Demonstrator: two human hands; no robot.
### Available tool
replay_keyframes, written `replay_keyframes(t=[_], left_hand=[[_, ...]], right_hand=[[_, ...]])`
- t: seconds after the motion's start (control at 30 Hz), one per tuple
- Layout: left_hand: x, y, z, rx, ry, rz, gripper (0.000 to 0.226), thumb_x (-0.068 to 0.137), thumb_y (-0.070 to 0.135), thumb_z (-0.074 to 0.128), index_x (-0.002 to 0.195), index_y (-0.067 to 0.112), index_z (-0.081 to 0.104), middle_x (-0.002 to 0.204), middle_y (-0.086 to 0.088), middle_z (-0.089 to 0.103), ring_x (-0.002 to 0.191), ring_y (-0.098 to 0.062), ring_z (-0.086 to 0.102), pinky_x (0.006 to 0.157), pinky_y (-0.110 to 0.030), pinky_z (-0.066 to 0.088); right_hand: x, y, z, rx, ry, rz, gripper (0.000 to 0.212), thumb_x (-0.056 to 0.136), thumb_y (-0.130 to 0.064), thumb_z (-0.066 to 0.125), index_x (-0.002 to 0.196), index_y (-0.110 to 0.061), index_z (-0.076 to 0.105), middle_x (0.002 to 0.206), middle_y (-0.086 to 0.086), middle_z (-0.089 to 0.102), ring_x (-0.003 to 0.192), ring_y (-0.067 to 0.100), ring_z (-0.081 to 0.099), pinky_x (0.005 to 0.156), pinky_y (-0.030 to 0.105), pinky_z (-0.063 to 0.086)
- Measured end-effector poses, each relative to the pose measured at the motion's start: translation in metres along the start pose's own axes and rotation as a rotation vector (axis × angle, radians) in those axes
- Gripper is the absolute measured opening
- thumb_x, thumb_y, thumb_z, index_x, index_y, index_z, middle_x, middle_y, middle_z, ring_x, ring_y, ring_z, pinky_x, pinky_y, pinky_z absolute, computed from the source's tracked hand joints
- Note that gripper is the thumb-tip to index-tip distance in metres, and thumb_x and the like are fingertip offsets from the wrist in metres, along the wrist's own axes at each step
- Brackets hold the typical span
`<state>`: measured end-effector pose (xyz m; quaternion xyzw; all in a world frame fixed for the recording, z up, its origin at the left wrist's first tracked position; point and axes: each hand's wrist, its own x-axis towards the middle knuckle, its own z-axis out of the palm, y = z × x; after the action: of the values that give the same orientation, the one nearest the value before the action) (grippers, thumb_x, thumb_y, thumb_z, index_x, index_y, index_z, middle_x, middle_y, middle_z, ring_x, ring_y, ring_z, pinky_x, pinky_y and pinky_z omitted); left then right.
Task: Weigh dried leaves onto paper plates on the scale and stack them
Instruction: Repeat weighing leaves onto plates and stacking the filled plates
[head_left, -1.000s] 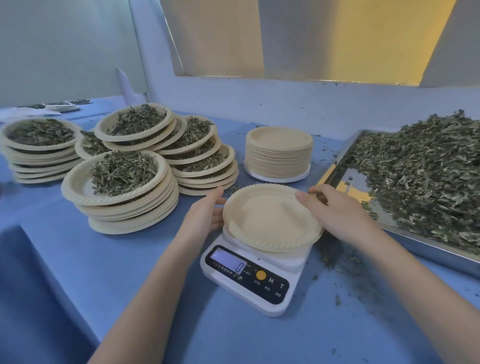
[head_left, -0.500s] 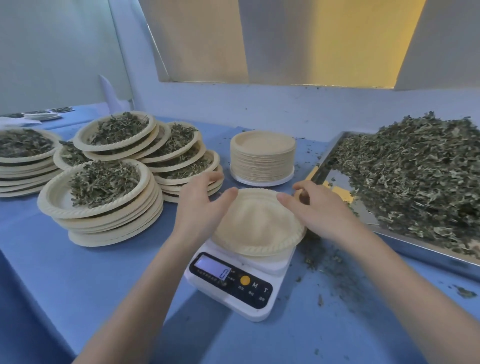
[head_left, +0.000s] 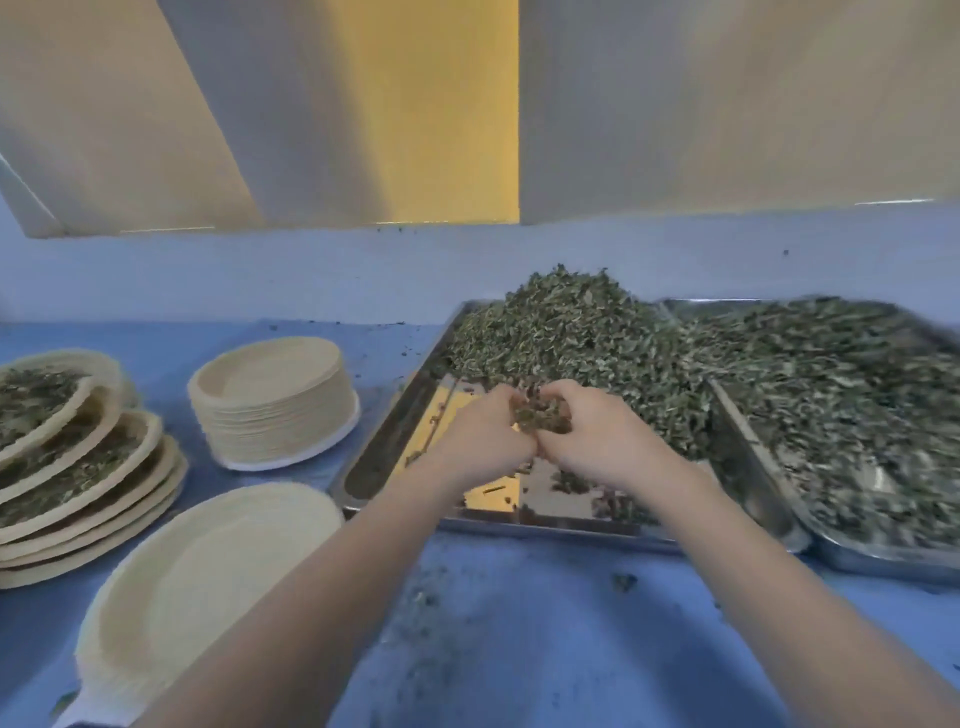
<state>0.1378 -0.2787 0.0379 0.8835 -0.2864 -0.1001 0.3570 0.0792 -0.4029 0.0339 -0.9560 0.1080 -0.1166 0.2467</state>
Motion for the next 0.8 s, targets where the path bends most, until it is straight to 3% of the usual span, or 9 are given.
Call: replay_keyframes(t=[0.1,0.17,0.23,0.3,0.37,0.43,0.6,0.7,0.8], left_hand=[[0.03,0.019,0.034,0.03,-0.124,-0.044,0.067,0.08,0.023,0.066,0.138,0.014,0.034,0.105,0.004,0.046,0.086,-0.017,0.051,0.054,-0.022,0.039],[0.049,0.024,0.051,0.078,-0.132,-0.081,0.085,0.077,0.025,0.072,0.145,0.015,0.022,0.131,-0.006,0.041,0.105,-0.026,0.051,0.07,-0.026,0.046],[0.065,0.028,0.061,0.114,-0.125,-0.102,0.103,0.074,0.022,0.075,0.151,0.023,0.006,0.151,-0.015,0.016,0.122,-0.034,0.042,0.079,-0.033,0.044],[0.078,0.032,0.067,0.058,-0.12,-0.074,0.108,0.074,0.015,0.076,0.15,0.032,0.001,0.153,-0.014,0.009,0.108,-0.029,0.053,0.067,-0.028,0.043],[0.091,0.036,0.072,0.01,-0.108,-0.042,0.105,0.074,0.006,0.073,0.149,0.037,0.005,0.15,-0.018,0.014,0.075,-0.02,0.057,0.052,-0.024,0.04],[0.102,0.038,0.078,-0.021,-0.091,-0.037,0.101,0.074,-0.001,0.068,0.147,0.039,0.01,0.146,-0.019,0.018,0.062,-0.021,0.054,0.048,-0.026,0.04],[0.112,0.035,0.085,0.006,-0.106,-0.057,0.101,0.07,-0.008,0.065,0.143,0.04,0.014,0.135,-0.021,0.027,0.085,-0.037,0.06,0.048,-0.029,0.04],[0.112,0.031,0.077,0.091,-0.089,-0.063,0.084,0.067,-0.008,0.061,0.132,0.036,0.031,0.131,-0.017,0.028,0.074,-0.029,0.059,0.048,-0.028,0.044],[0.113,0.037,0.073,0.12,-0.103,0.009,0.092,0.068,-0.006,0.064,0.138,0.039,0.025,0.14,-0.015,0.019,0.09,-0.034,0.061,0.066,-0.037,0.054]], right_hand=[[0.004,0.047,-0.02,-0.11,-0.043,0.111,0.062,0.077,-0.041,0.064,0.132,-0.02,0.046,0.122,0.011,0.055,0.103,0.027,0.057,0.087,0.038,0.05],[0.01,0.075,-0.029,-0.209,-0.039,0.186,0.069,0.074,-0.046,0.068,0.133,-0.02,0.042,0.126,0.012,0.047,0.111,0.03,0.051,0.094,0.041,0.047],[0.019,0.096,-0.035,-0.308,0.016,0.225,0.08,0.074,-0.046,0.069,0.141,-0.022,0.031,0.136,0.014,0.037,0.121,0.033,0.043,0.101,0.044,0.041],[0.032,0.108,-0.037,-0.293,0.081,0.201,0.088,0.073,-0.042,0.072,0.145,-0.025,0.024,0.142,0.015,0.03,0.124,0.033,0.042,0.102,0.047,0.04],[0.047,0.114,-0.036,-0.237,0.085,0.17,0.093,0.071,-0.038,0.074,0.146,-0.031,0.02,0.145,0.012,0.027,0.127,0.032,0.04,0.104,0.049,0.038],[0.059,0.115,-0.033,-0.185,0.049,0.16,0.094,0.072,-0.034,0.075,0.146,-0.035,0.018,0.147,0.011,0.022,0.13,0.033,0.035,0.104,0.047,0.037],[0.066,0.114,-0.035,-0.388,-0.212,-0.02,0.075,0.07,-0.038,0.075,0.135,-0.029,0.039,0.124,0.003,0.049,0.111,0.025,0.047,0.094,0.037,0.04],[0.063,0.118,-0.058,-0.211,-0.246,-0.063,0.057,0.069,-0.034,0.077,0.119,-0.039,0.049,0.108,-0.008,0.051,0.088,0.013,0.056,0.072,0.027,0.044],[0.063,0.119,-0.062,-0.279,-0.208,0.026,0.073,0.071,-0.037,0.075,0.134,-0.029,0.039,0.125,0.005,0.043,0.103,0.023,0.053,0.087,0.034,0.047]])
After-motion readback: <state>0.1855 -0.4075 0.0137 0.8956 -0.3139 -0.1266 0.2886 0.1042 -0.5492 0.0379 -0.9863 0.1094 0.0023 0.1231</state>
